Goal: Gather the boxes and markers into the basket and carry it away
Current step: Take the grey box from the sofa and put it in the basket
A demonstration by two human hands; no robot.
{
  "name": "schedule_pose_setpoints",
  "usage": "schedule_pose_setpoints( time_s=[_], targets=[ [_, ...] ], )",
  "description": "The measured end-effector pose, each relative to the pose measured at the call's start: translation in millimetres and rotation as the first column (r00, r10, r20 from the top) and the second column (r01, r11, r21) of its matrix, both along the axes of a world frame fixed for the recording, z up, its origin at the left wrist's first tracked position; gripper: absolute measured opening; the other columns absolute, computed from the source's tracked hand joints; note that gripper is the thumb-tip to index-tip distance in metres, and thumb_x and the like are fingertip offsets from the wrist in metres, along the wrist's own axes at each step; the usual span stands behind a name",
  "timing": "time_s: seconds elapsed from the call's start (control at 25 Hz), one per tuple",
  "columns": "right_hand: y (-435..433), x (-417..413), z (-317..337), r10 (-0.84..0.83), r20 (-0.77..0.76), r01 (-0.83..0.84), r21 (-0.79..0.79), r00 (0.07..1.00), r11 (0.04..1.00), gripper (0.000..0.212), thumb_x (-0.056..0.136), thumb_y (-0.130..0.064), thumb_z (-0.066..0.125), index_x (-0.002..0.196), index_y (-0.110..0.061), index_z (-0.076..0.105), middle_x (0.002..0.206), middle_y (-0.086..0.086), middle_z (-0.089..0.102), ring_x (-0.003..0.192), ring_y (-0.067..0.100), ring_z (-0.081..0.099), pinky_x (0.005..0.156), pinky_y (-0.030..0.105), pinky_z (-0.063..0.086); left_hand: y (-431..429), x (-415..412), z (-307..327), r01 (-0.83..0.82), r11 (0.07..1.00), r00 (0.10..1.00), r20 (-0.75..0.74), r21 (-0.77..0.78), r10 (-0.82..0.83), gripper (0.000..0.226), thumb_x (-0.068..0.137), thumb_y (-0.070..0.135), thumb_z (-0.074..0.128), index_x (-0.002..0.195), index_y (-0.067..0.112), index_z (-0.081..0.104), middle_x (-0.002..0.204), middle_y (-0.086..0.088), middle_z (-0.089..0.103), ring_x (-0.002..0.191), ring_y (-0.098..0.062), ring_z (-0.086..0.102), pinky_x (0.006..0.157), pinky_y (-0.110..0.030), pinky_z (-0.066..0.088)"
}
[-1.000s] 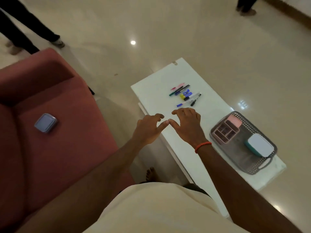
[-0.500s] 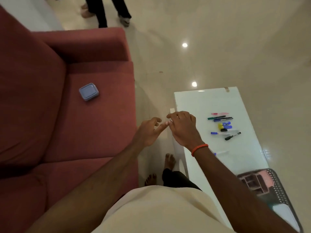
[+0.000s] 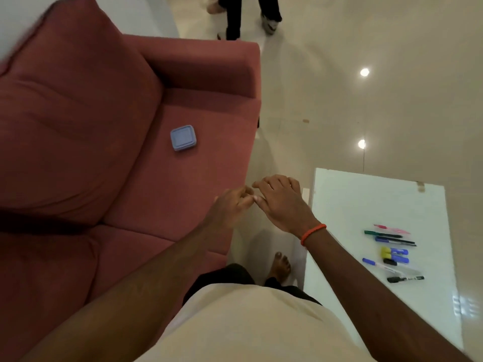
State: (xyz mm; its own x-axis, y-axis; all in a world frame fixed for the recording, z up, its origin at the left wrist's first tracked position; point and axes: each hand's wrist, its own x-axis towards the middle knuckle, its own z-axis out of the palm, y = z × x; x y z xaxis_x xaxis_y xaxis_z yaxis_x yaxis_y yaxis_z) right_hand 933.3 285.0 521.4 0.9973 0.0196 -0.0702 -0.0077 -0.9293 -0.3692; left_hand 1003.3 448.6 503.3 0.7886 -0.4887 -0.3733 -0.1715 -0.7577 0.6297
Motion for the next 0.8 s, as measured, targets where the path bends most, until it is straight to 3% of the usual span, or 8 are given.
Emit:
schedule_pose_setpoints(
  time_s=[0.24,0.4,0.56,0.8],
  targets=[
    [-11.0,63.7,-11.1,-0.005,-0.03,0.009,0.122,1.0,0.992,0.046,0.093,-0.056,0.038,0.128,-0.029,0.05,0.126,-0.004,0.056,0.121,0.02,0.045,0.102,0.039,0.028,16.8,36.6,-19.3,-0.225,0.974,0.973,-0.049,0.033,0.226,0.065,0.079,0.084,0.04,0.109,0.031,0.062,0.109,0.014,0.069,0.103,-0.01,0.065,0.096,-0.053,0.048],
    [-9.5,116.0,-27.0,0.041,-0.069,-0.031,0.131,0.997,0.991,0.045,0.092,-0.057,0.044,0.127,-0.028,0.051,0.129,-0.002,0.055,0.123,0.022,0.045,0.104,0.04,0.029,29.1,74.1,-30.0,-0.354,0.934,0.931,-0.077,0.044,0.356,0.05,0.083,0.063,0.054,0.116,0.026,0.06,0.112,0.012,0.064,0.105,-0.012,0.063,0.095,-0.044,0.049],
    [0.8,175.4,-40.5,0.099,-0.095,-0.087,0.119,0.991,0.989,0.044,0.093,-0.054,0.049,0.127,-0.027,0.053,0.125,-0.001,0.056,0.122,0.022,0.044,0.103,0.039,0.028,41.5,124.1,-46.8,-0.441,0.897,0.89,-0.112,0.036,0.442,0.041,0.092,0.046,0.062,0.124,0.02,0.058,0.117,0.007,0.064,0.104,-0.011,0.062,0.08,-0.028,0.043],
    [26.4,269.0,-76.8,0.174,-0.198,-0.152,0.122,0.965,0.981,0.047,0.093,-0.055,0.049,0.131,-0.026,0.052,0.129,0.001,0.056,0.124,0.024,0.044,0.103,0.039,0.026,70.1,208.4,-81.6,-0.623,0.782,0.76,-0.228,0.009,0.608,0.049,0.091,0.04,0.066,0.132,0.019,0.051,0.122,0.001,0.063,0.106,-0.014,0.062,0.08,-0.028,0.044]
  ],
)
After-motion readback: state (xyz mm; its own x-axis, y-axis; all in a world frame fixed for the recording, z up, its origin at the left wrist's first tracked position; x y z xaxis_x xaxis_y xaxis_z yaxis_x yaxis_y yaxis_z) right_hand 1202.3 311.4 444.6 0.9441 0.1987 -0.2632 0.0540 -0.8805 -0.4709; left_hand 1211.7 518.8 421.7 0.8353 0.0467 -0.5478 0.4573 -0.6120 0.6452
